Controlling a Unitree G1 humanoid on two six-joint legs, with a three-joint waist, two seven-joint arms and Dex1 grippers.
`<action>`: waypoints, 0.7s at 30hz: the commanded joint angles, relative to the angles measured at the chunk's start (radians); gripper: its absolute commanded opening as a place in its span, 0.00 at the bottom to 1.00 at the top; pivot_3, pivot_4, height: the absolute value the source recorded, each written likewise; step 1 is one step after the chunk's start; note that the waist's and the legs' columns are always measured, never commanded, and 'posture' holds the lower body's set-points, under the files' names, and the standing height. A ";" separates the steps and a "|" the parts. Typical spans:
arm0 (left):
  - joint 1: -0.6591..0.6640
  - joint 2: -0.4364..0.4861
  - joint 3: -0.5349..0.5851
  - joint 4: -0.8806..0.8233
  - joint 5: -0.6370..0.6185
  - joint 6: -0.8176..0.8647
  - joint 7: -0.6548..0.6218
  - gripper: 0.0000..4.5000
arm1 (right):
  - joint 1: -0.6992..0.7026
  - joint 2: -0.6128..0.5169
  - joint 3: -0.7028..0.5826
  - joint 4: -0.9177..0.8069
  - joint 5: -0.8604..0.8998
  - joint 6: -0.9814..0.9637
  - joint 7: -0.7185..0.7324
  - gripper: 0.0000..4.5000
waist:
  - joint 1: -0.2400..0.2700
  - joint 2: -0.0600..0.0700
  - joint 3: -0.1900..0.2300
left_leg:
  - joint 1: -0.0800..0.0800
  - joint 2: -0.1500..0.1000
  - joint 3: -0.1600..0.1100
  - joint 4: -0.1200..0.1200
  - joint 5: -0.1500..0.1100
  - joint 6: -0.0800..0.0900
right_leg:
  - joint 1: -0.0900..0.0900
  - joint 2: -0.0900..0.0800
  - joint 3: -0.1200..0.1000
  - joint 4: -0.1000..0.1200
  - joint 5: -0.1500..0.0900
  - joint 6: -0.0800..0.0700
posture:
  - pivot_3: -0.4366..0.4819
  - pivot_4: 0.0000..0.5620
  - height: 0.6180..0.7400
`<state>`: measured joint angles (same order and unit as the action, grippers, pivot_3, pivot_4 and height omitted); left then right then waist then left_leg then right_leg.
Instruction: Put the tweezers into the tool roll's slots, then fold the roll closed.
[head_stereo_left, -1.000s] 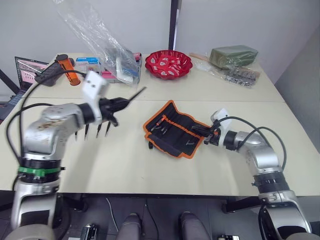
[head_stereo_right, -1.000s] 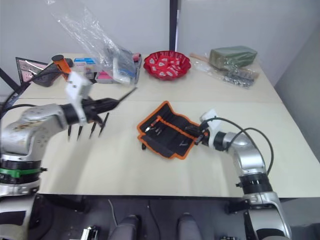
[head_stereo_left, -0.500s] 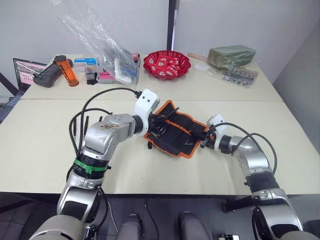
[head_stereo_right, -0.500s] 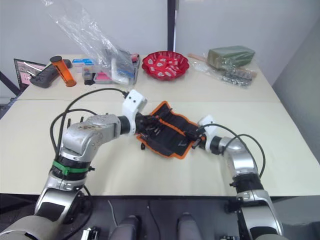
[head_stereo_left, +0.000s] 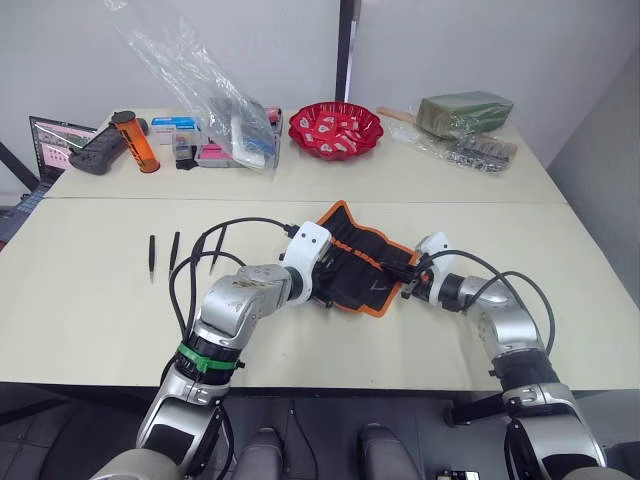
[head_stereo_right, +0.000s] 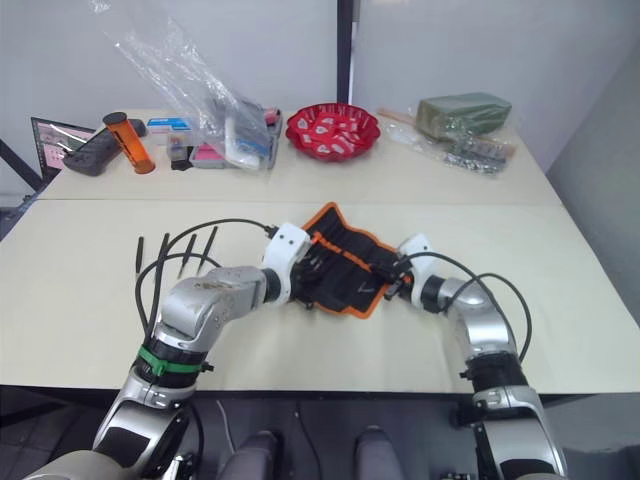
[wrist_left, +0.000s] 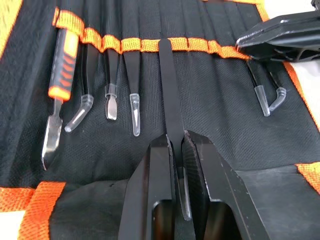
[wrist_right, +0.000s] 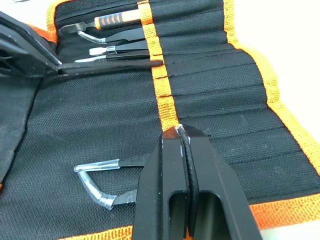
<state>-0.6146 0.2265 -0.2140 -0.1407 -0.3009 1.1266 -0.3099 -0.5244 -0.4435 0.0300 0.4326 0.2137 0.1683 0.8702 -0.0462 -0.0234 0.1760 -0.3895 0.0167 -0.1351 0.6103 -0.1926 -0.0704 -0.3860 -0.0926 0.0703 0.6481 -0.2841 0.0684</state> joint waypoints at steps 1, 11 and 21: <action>0.005 -0.006 0.016 -0.032 0.011 0.008 0.017 0.00 | 0.028 0.007 0.017 0.011 -0.021 0.014 -0.005 0.00 | 0.001 0.000 0.000 | 0.000 0.000 0.000 0.000 0.000 0.000 | 0.000 0.000 0.000 0.000 0.000 0.000 | 0.48 0.27 1.00; 0.009 0.019 0.019 -0.029 0.017 0.008 0.017 0.00 | 0.035 0.015 0.023 0.014 -0.026 0.009 -0.012 0.00 | 0.000 0.000 0.000 | 0.000 0.000 0.000 0.000 0.000 0.000 | 0.000 0.000 0.000 0.000 0.000 0.000 | 0.48 0.27 1.00; 0.000 0.017 -0.017 -0.029 0.007 0.042 -0.001 0.00 | 0.042 0.021 0.026 0.014 -0.031 0.005 -0.017 0.00 | 0.000 0.000 -0.001 | 0.001 0.000 0.000 0.000 0.000 0.000 | 0.001 0.000 0.000 0.000 0.000 0.000 | 0.48 0.27 1.00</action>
<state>-0.6094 0.2442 -0.2160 -0.1476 -0.2971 1.1583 -0.3012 -0.5118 -0.4304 0.0307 0.4277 0.2106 0.1601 0.8535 -0.0464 -0.0238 0.1748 -0.3888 0.0167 -0.1351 0.6105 -0.1926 -0.0705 -0.3852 -0.0926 0.0703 0.6480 -0.2841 0.0685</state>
